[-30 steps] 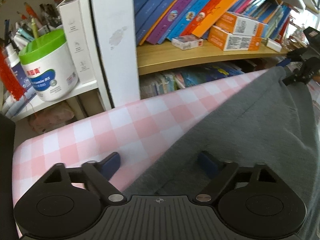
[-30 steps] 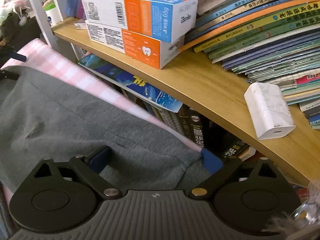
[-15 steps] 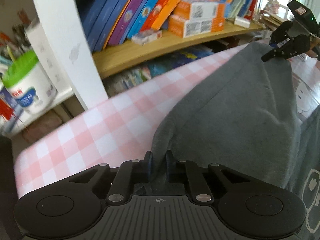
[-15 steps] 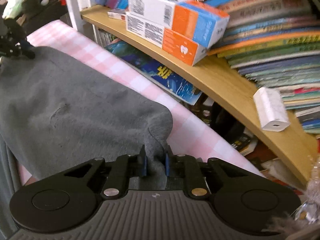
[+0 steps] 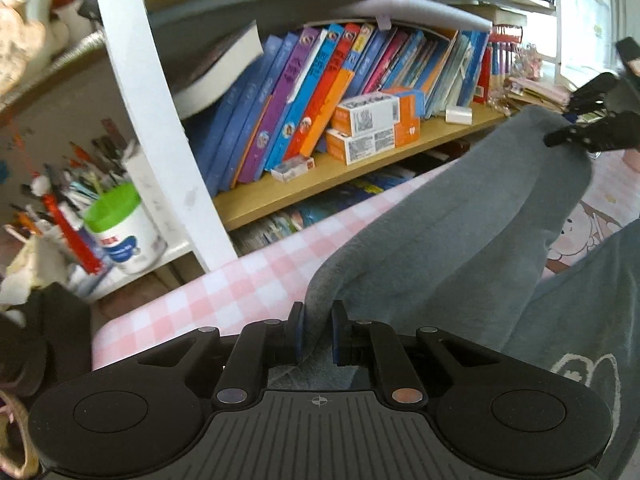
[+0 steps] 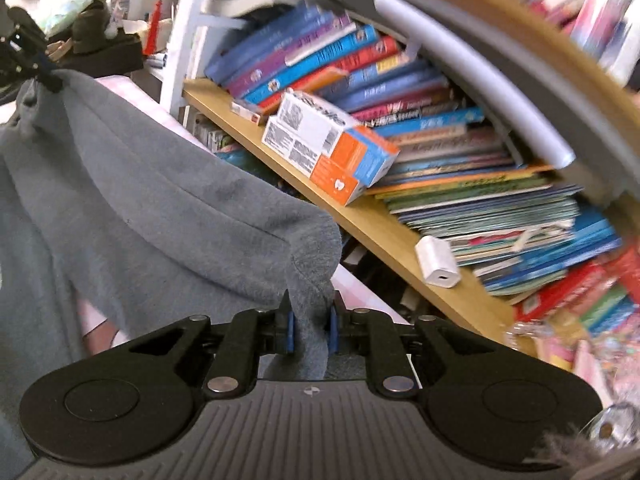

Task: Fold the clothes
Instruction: 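Lift the held edge with both grippers and fold it over the body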

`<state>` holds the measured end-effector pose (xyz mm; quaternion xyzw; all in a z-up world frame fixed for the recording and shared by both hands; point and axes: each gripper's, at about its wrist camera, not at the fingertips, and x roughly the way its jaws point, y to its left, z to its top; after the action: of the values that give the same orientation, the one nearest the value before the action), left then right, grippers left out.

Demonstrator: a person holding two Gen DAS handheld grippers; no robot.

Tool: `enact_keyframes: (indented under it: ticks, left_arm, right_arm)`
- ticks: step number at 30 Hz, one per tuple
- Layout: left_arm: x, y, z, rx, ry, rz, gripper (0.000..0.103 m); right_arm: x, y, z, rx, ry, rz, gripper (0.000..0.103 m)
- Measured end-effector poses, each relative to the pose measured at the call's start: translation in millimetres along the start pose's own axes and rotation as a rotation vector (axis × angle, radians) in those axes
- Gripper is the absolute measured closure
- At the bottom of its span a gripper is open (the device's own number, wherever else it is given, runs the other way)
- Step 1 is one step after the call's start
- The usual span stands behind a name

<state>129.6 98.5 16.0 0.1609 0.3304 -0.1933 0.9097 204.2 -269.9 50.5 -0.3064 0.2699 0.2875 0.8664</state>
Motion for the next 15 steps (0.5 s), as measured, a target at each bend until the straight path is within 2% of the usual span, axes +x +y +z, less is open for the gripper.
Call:
enact_keyframes:
  ticks: [6,12,15]
  left_arm:
    - [-39.3,-32.7,-18.0,-0.019,-0.071,0.040,0.092]
    - [-74.7,-62.2,-48.8,-0.054,-0.132,0.048,0.092]
    - [-81.3,-78.6,-68.1,-0.056,-0.105,0.046,0.091]
  right_arm:
    - [-48.9,46.5,-20.0,-0.141,-0.058,-0.170,0.088]
    - [-82.2,82.4,-65.3,-0.153,-0.075,-0.241,0.086]
    - [-96.6,100.2,-84.4,-0.157,-0.066,-0.248,0.086]
